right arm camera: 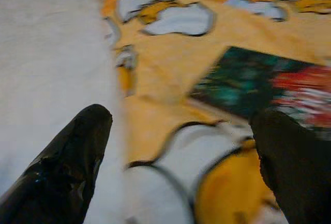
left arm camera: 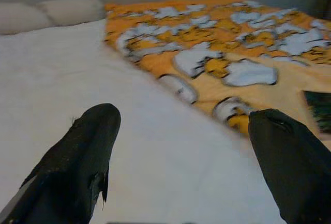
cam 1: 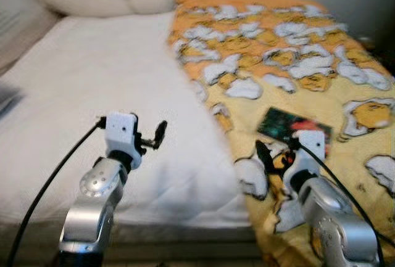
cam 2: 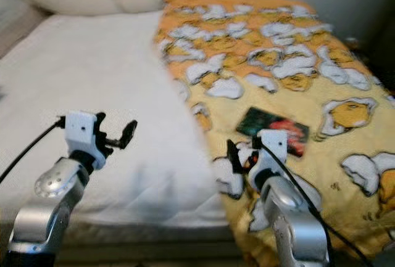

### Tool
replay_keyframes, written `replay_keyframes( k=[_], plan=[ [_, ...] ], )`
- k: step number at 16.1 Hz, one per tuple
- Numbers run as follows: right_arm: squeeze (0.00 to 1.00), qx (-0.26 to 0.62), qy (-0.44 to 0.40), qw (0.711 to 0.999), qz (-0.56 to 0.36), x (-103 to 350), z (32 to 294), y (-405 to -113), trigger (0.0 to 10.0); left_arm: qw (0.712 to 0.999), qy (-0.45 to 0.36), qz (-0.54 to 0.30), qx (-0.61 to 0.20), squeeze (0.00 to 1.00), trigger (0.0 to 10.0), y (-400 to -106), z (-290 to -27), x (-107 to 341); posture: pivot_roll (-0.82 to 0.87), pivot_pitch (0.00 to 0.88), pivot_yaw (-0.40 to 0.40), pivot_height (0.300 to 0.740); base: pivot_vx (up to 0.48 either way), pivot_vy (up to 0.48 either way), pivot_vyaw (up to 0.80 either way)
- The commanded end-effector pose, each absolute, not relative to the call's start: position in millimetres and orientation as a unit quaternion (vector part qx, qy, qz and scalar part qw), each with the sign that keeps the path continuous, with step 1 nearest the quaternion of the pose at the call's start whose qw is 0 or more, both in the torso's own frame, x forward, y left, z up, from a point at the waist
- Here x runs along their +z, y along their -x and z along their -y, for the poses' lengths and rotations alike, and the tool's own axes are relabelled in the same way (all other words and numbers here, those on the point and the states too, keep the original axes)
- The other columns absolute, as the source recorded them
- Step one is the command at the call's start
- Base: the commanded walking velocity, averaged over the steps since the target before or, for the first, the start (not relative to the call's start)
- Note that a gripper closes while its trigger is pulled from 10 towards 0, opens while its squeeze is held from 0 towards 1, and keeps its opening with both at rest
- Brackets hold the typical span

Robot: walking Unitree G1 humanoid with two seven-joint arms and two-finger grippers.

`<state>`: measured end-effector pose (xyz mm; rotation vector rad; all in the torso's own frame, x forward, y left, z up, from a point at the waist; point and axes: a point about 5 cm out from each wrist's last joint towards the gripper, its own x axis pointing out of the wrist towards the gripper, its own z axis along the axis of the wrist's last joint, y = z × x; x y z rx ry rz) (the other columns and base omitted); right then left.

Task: Clean up the room

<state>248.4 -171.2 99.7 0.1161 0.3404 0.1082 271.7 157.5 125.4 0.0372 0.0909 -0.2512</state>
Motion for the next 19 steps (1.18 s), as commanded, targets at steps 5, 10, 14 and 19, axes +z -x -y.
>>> replay_keyframes(
  k=[5, 10, 14, 19],
  plan=[
    [0.00, 0.030, -0.043, 0.976, -0.213, 90, 179, -246, 10.0, 0.990, -0.006, -0.050, -0.135, 0.17, 10.0, -268, -151, 125, -0.03, 0.000, 0.020, 0.740, 0.207, 0.000, 0.00],
    [1.00, -0.046, -0.128, 0.962, -0.237, 77, 196, -259, 10.0, 0.983, -0.008, -0.056, -0.177, 0.00, 10.0, -270, -149, 128, -0.03, 0.000, 0.037, 0.740, 0.000, 0.000, 0.00],
    [1.00, -0.123, -0.242, 0.921, -0.279, 51, 216, -273, 10.0, 0.961, -0.007, -0.081, -0.264, 0.00, 10.0, -268, -145, 132, -0.01, 0.000, 0.041, 0.740, 0.000, 0.000, 0.00],
    [1.00, -0.156, -0.331, 0.892, -0.264, 41, 229, -297, 10.0, 0.916, -0.036, -0.109, -0.385, 0.00, 10.0, -264, -138, 137, 0.01, 0.000, 0.059, 0.740, 0.000, 0.000, 0.00]
  ],
)
